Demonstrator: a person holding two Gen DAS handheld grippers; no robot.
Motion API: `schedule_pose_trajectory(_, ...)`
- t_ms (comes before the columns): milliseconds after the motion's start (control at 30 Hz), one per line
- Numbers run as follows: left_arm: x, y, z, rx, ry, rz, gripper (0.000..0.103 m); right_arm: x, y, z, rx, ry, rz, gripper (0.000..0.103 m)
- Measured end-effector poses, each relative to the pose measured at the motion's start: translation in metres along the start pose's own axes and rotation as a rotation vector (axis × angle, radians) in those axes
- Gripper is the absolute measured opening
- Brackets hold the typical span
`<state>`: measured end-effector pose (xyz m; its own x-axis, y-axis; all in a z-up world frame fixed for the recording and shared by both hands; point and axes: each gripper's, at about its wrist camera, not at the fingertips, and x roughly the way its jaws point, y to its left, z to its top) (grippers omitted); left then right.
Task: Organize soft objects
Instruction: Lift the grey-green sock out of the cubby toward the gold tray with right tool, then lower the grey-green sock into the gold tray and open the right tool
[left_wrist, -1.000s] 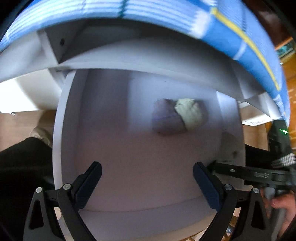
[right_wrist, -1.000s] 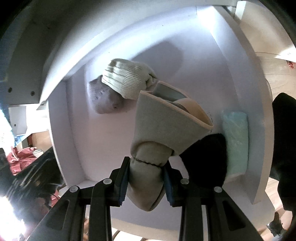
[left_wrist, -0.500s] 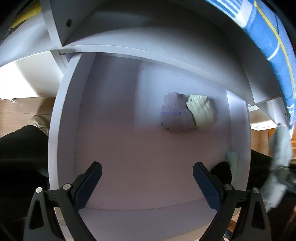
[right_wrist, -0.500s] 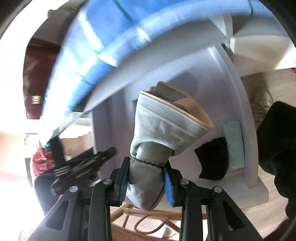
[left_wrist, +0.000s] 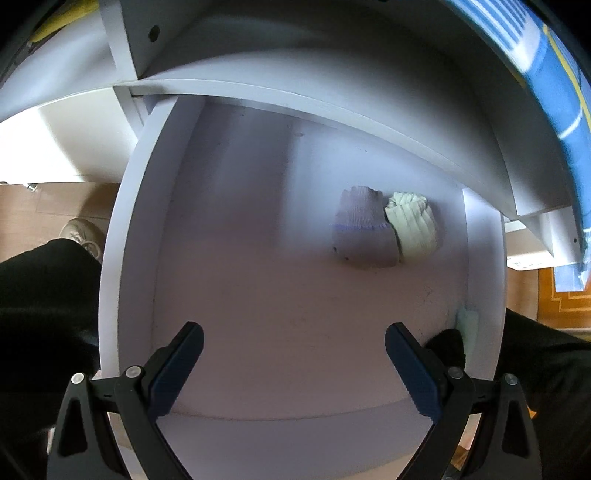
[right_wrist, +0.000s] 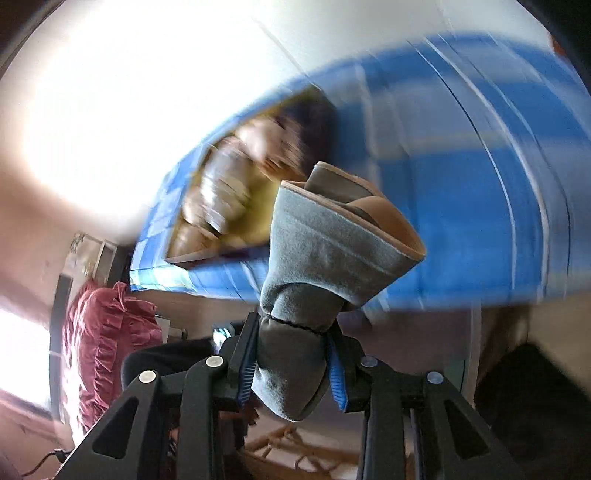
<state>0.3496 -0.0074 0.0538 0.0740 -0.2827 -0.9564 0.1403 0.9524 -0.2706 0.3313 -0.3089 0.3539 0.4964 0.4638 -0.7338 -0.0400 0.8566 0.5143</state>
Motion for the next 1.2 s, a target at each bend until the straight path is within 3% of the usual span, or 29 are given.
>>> schedule_pose_trajectory(133,-0.005,-0.004,0.0,0.013,-0.023,-0.008,0.099,0.02,0.042,0.044,-0.119,-0.008,-0.041,0.033)
schedule_pose_trajectory(367,-0.009,-0.009,0.001,0.025,-0.041,-0.02,0.099,0.093,0.087,0.079,-0.245,0.077,-0.136,0.033)
schedule_pose_trajectory(767,-0.011,-0.006,0.004,-0.018,-0.054,-0.06,0.099,0.178,0.09,0.098,-0.317,0.218,-0.253,0.034)
schedule_pose_trajectory(967,-0.01,-0.006,0.005,-0.012,-0.059,-0.06,0.099,0.192,0.084,0.106,-0.283,0.202,-0.257,0.039)
schedule_pose_trajectory(1033,-0.01,-0.006,0.005,-0.008,-0.058,-0.055,0.099,0.191,0.081,0.106,-0.268,0.206,-0.242,0.044)
schedule_pose_trajectory(1200,-0.008,-0.006,0.004,-0.008,-0.057,-0.049,0.099,0.177,0.082,0.1,-0.296,0.189,-0.244,0.046)
